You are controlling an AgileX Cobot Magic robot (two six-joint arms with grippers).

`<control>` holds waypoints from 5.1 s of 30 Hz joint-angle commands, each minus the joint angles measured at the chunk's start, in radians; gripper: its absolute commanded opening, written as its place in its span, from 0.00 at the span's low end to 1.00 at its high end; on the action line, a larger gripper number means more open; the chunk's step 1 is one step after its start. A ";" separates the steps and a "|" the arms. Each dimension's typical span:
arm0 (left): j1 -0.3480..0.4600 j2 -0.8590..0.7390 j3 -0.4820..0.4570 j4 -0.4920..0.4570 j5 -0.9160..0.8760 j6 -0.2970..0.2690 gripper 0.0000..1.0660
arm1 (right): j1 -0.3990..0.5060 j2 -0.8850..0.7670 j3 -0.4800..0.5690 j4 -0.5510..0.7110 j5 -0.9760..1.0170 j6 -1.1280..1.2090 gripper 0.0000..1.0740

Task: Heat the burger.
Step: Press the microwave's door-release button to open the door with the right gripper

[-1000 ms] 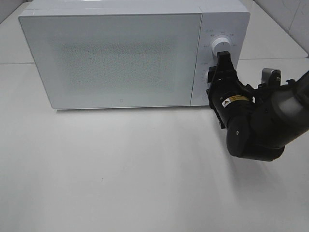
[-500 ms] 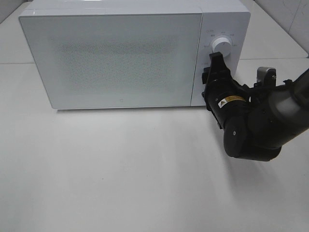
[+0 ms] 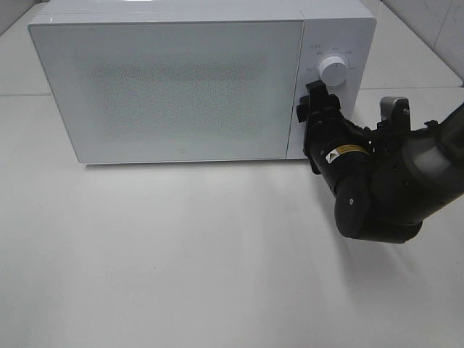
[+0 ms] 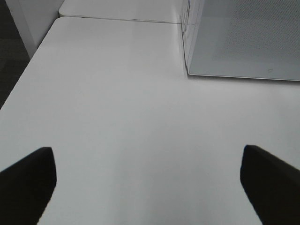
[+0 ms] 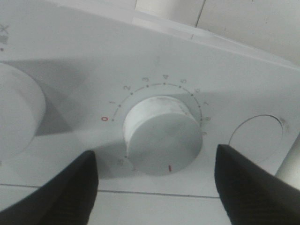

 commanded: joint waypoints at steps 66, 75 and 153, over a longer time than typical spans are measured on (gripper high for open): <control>0.004 -0.013 0.001 -0.001 0.000 0.000 0.94 | -0.254 -1.476 0.020 -0.541 2.066 -1.103 0.74; 0.004 -0.013 0.001 -0.001 0.000 0.000 0.94 | -0.336 -1.795 0.089 -0.645 2.141 -1.024 0.78; 0.004 -0.013 0.001 -0.001 0.000 0.000 0.94 | -0.554 -2.110 0.228 -0.650 2.145 -0.980 0.68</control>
